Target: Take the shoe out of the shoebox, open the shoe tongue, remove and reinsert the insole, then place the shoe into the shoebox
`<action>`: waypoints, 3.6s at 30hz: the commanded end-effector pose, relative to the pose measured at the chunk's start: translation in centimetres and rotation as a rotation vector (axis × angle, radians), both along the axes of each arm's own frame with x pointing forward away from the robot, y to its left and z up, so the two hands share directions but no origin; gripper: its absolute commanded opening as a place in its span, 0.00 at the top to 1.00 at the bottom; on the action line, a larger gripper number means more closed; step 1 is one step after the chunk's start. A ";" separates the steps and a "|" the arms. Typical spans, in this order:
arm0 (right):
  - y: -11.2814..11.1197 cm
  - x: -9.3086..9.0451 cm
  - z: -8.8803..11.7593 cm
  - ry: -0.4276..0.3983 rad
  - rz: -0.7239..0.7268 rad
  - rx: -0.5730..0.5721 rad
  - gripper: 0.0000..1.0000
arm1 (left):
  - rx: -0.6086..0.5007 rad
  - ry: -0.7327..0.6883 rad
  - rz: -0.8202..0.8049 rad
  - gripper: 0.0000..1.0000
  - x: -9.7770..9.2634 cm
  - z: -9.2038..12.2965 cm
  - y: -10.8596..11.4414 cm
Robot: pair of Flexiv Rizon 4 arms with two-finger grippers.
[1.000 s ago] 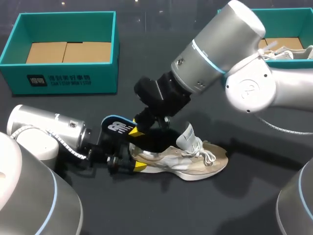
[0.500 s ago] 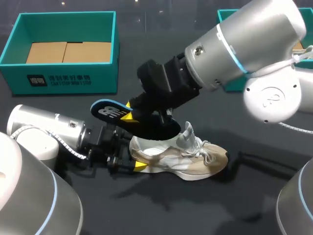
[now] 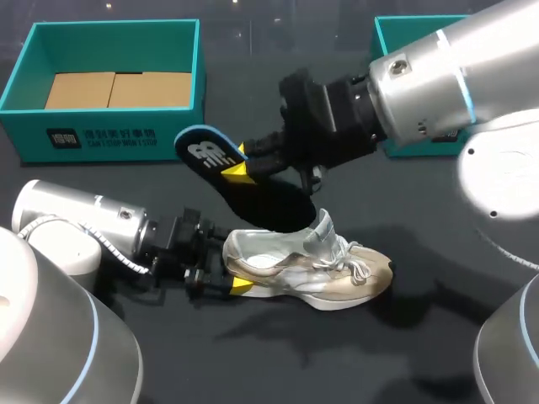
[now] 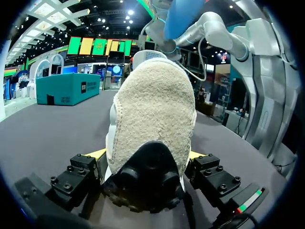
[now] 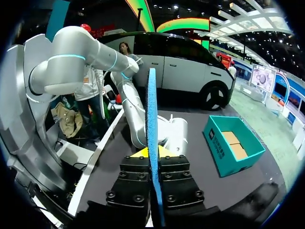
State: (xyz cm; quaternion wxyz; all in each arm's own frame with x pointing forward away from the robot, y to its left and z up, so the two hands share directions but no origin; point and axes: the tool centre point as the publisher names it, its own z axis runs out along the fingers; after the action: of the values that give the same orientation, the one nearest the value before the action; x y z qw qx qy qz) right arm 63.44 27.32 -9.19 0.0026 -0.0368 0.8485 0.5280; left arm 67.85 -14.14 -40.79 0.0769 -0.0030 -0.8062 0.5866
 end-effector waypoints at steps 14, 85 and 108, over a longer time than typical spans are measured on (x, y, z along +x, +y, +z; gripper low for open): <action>-6.6 0.1 1.8 0.083 -0.105 0.205 1.00 | 0.000 0.000 0.002 1.00 0.0 0.0 0.0; -12.6 -2.6 4.4 0.443 -0.203 0.343 1.00 | 0.056 0.022 0.018 0.00 0.7 0.1 0.8; -12.6 -2.6 4.4 0.443 -0.203 0.343 1.00 | 0.431 -0.096 -0.037 0.00 1.1 1.3 4.4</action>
State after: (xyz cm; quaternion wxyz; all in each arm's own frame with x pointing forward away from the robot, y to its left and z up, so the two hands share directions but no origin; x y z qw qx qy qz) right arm 60.88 14.61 -4.72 -0.1240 0.1644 0.7262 0.6559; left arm 69.21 -10.09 -40.53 0.0468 -0.0278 -0.8964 0.4400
